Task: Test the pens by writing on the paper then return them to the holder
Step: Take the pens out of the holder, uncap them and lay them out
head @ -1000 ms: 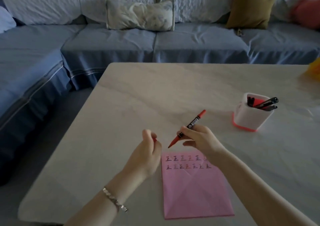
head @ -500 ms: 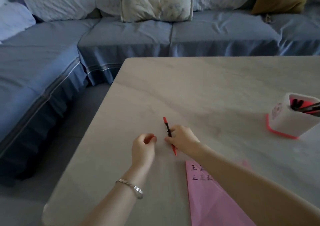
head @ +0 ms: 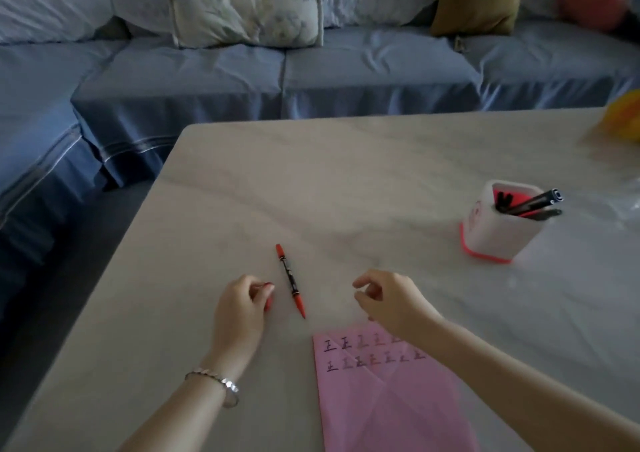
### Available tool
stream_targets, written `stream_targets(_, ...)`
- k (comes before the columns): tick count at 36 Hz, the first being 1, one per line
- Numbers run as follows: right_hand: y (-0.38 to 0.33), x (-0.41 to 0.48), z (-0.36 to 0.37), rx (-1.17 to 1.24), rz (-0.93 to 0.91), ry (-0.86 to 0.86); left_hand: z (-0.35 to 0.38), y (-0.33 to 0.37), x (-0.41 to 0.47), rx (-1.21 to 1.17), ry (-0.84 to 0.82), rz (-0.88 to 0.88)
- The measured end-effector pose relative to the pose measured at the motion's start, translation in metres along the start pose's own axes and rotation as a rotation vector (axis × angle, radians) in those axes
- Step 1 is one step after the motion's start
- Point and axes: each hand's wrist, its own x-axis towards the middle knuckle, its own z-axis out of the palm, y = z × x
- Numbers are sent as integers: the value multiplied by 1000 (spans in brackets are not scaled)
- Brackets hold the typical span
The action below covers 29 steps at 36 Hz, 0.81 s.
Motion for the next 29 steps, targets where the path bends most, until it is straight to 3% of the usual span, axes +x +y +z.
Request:
stream_targets(5,34,-23,-63,-73,2,172,2,15,-7,168,103,112)
stream_targets(14,51,-31,-176,-232,-9,728,15,83,-24,32,-132,299)
stream_targets(22,46,13,-171,-381,57,502,7,95,-32,-31,-261,296)
stream_targets(26,45,9,-170,-305,92,587,-2,90,-36,-63,-313,260)
stream_targets(29,41,-8,-171,-333,47,747,-3,90,-37,-69,-323,283)
